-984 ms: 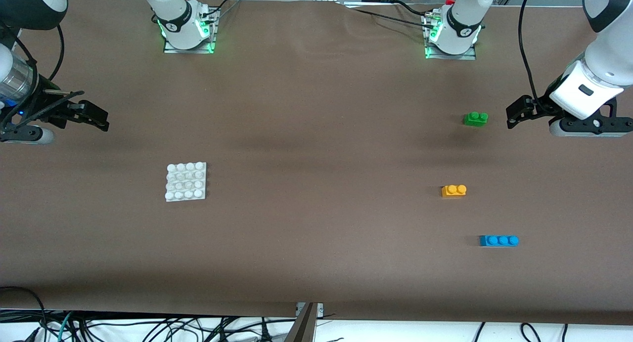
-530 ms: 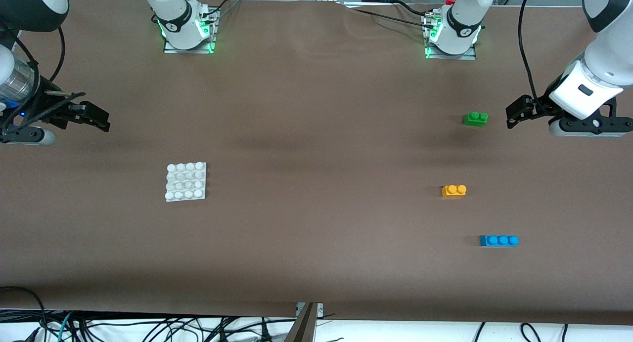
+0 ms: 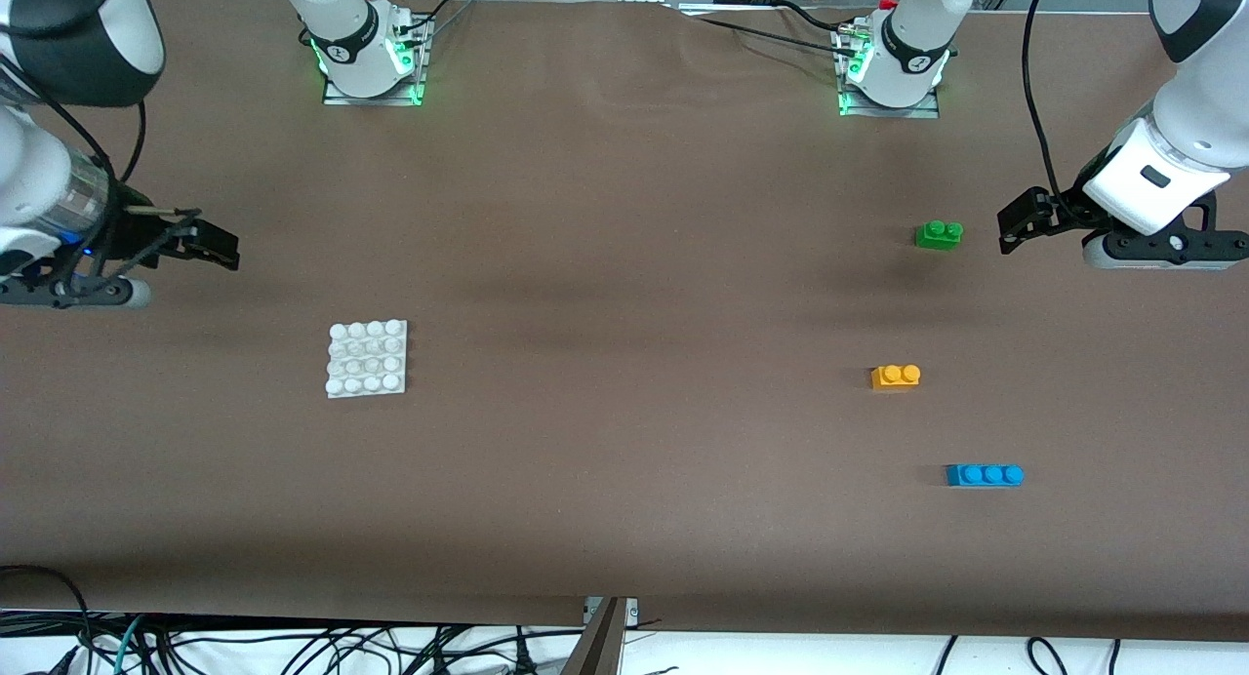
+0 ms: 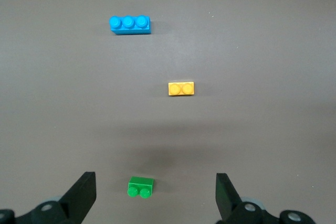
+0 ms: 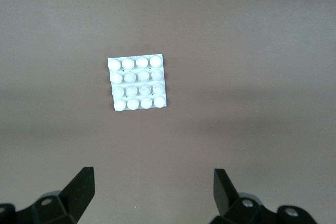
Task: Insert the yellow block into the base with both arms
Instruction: 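Move the right gripper down over the white base plate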
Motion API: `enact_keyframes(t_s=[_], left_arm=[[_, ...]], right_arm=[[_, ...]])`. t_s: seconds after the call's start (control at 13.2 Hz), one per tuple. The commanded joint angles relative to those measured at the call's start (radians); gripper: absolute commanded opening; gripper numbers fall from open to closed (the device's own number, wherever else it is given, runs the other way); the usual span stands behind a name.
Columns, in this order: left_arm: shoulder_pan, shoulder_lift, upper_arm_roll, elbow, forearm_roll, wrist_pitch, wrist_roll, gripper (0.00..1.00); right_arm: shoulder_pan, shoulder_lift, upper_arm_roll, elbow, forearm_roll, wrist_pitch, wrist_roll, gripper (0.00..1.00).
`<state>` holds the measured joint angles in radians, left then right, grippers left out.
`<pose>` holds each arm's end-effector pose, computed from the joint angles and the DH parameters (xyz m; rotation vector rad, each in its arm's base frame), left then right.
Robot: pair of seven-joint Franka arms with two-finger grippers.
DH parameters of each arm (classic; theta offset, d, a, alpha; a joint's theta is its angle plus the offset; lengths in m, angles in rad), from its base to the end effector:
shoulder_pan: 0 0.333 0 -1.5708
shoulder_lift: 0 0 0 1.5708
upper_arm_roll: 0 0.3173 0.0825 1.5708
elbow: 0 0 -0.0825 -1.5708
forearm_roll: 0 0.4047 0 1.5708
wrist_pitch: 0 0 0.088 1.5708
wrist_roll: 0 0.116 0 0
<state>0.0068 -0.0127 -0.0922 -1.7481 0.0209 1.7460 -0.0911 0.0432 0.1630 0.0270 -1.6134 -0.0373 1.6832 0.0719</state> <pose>0.5785 -0.0477 0.5513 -3.1208 -0.0034 -0.0194 0.6216 0.0388 0.5072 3.0994 0.0063 -0.1405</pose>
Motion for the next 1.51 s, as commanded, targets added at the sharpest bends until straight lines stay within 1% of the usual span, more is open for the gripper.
enact_keyframes(t_s=[0.0,0.23,0.45,0.68,1.14,1.44], left_arm=[[-0.007,0.019,0.005,0.038,-0.029,-0.019,0.017,1.0],[-0.007,0.019,0.005,0.038,-0.029,-0.02,0.017,1.0],[-0.007,0.019,0.005,0.038,-0.029,-0.022,0.016,1.0],[-0.007,0.019,0.005,0.038,-0.029,-0.022,0.017,1.0],[-0.007,0.019,0.005,0.038,-0.029,-0.023,0.019,1.0],[-0.007,0.019,0.005,0.038,-0.029,-0.023,0.019,1.0]], right_arm=[[-0.002,0.0,0.008,-0.083,-0.001,0.094,-0.014,1.0],[0.004,0.007,0.011,-0.23,0.001,0.284,0.003,1.0],[0.009,0.073,0.011,-0.328,0.025,0.484,0.005,1.0],[0.007,0.119,0.011,-0.44,0.028,0.703,0.003,1.0],[-0.009,0.277,0.008,-0.447,0.031,0.921,0.003,1.0],[-0.034,0.311,0.008,-0.441,0.048,0.935,0.003,1.0]])
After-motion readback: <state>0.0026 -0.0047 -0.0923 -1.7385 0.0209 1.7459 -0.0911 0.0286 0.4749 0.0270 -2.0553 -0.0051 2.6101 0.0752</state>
